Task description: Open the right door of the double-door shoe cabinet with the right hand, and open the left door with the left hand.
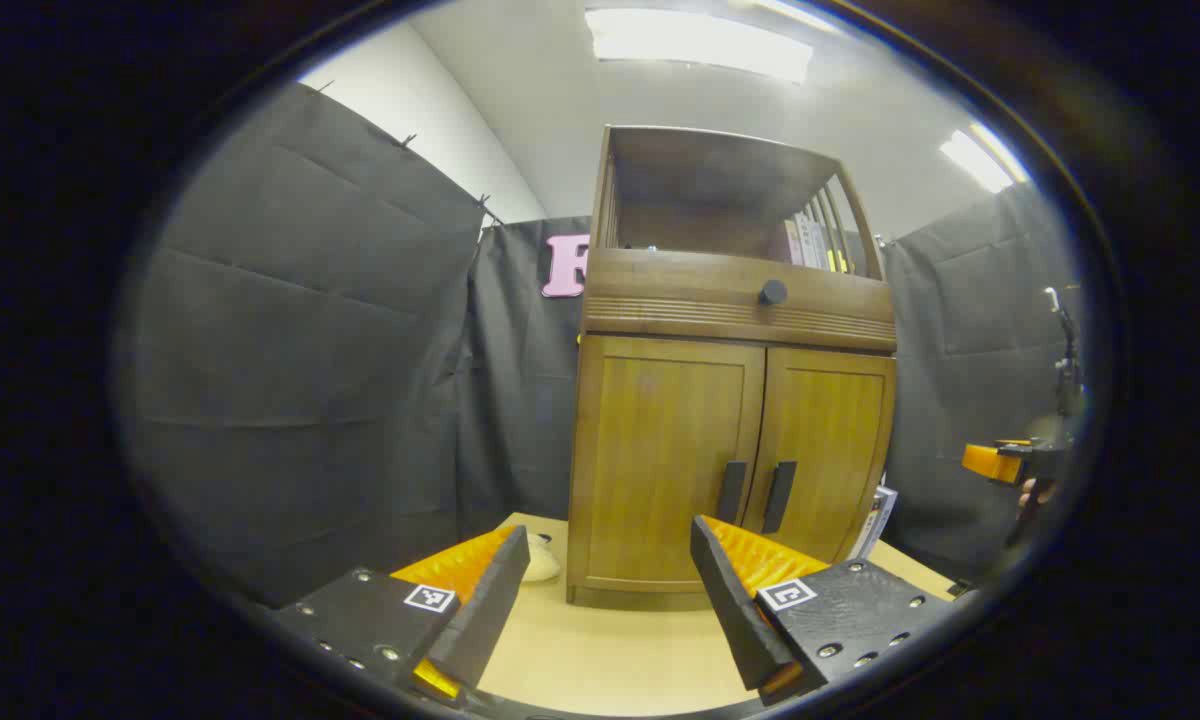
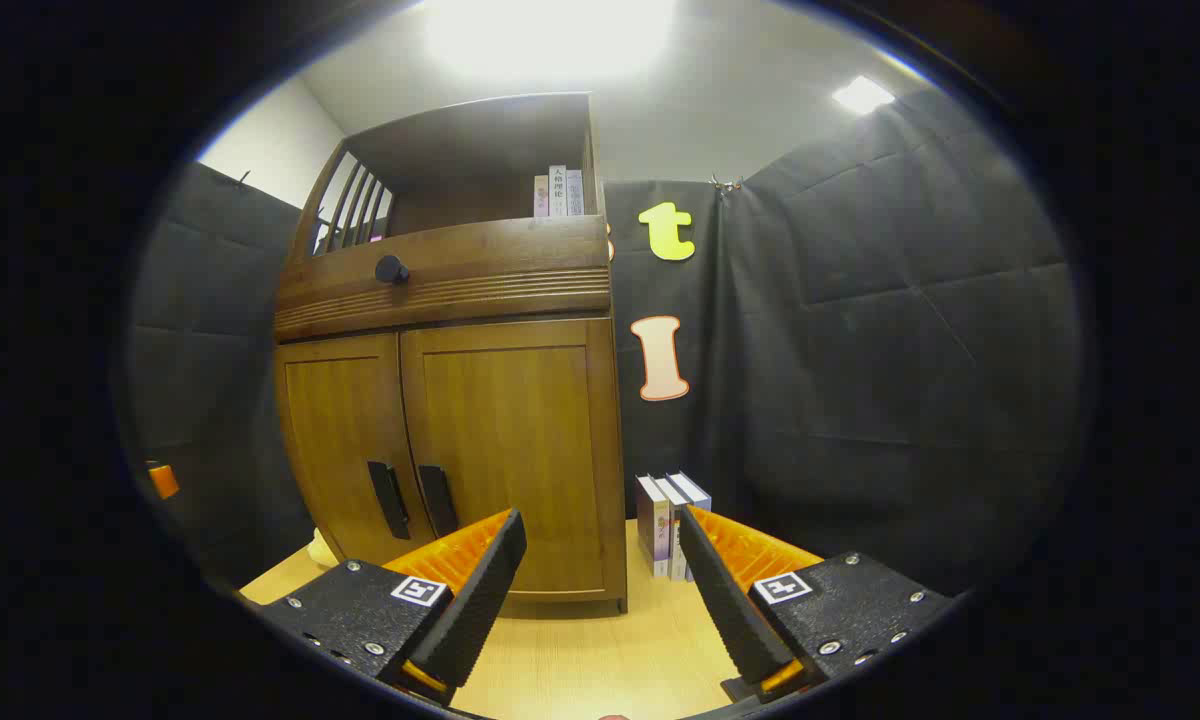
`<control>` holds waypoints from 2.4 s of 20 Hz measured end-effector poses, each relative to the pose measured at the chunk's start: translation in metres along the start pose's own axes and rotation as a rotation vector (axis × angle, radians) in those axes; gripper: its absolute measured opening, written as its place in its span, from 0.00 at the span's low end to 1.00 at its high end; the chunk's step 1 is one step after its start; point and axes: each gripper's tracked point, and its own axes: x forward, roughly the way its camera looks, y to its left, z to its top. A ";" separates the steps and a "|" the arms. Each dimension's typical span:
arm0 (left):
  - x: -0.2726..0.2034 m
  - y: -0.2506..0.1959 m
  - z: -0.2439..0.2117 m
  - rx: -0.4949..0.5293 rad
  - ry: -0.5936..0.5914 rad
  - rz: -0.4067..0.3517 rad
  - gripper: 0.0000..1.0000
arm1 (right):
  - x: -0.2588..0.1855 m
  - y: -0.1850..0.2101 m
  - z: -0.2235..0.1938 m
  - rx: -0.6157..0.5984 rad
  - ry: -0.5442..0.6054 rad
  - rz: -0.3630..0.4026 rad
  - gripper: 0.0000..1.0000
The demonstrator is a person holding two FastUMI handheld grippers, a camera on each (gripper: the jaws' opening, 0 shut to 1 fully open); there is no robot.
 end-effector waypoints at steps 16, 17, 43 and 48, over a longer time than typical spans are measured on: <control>-0.006 0.008 -0.013 -0.010 0.016 0.065 0.93 | 0.003 0.005 -0.009 -0.015 0.034 0.049 0.95; -0.005 0.010 -0.018 -0.008 0.022 0.069 0.93 | 0.004 0.007 -0.010 -0.019 0.037 0.058 0.96; -0.021 0.063 -0.107 0.022 0.203 0.231 0.88 | 0.185 0.171 -0.045 -0.025 0.102 0.252 0.95; -0.022 0.068 -0.137 -0.004 0.276 0.234 0.99 | 0.202 0.180 -0.070 -0.063 0.130 0.252 0.94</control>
